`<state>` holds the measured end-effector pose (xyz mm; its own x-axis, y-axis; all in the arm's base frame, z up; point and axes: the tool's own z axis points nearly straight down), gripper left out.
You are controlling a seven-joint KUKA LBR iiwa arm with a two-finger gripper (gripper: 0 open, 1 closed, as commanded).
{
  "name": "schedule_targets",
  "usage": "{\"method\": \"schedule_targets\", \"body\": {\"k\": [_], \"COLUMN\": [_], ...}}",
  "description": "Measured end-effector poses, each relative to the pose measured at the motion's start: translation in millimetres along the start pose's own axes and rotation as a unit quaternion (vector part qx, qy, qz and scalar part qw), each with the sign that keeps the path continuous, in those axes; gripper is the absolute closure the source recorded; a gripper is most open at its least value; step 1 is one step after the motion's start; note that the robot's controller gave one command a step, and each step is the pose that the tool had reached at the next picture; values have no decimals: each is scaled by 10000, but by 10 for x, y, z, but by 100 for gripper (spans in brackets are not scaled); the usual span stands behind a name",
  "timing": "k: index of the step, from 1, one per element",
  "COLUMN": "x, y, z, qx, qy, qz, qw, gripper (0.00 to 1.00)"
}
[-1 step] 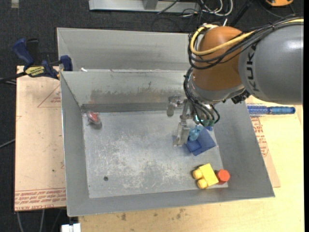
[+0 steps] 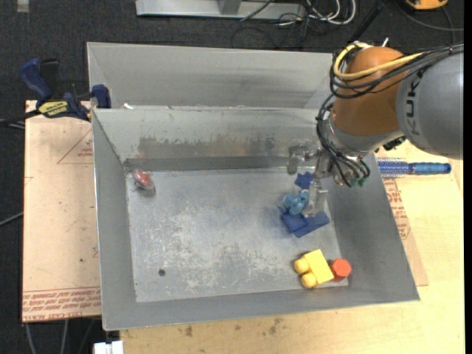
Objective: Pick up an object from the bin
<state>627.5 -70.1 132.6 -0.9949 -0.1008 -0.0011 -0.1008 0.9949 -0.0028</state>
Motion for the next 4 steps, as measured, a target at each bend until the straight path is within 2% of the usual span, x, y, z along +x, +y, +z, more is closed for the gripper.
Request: {"method": "schedule_targets", "body": {"k": [1,2,3,4], "x": [-90,-18,118,109], "y": [-568,-373,-379,-376], "z": [120,68,642,635], "qx": [-2,-22,-25,-29], "qy": [-20,-4,15,3], "qz": [-104,672,-327,-319], "qw": [9999,9977,9995,9995], "gripper": [0,0,0,0]}}
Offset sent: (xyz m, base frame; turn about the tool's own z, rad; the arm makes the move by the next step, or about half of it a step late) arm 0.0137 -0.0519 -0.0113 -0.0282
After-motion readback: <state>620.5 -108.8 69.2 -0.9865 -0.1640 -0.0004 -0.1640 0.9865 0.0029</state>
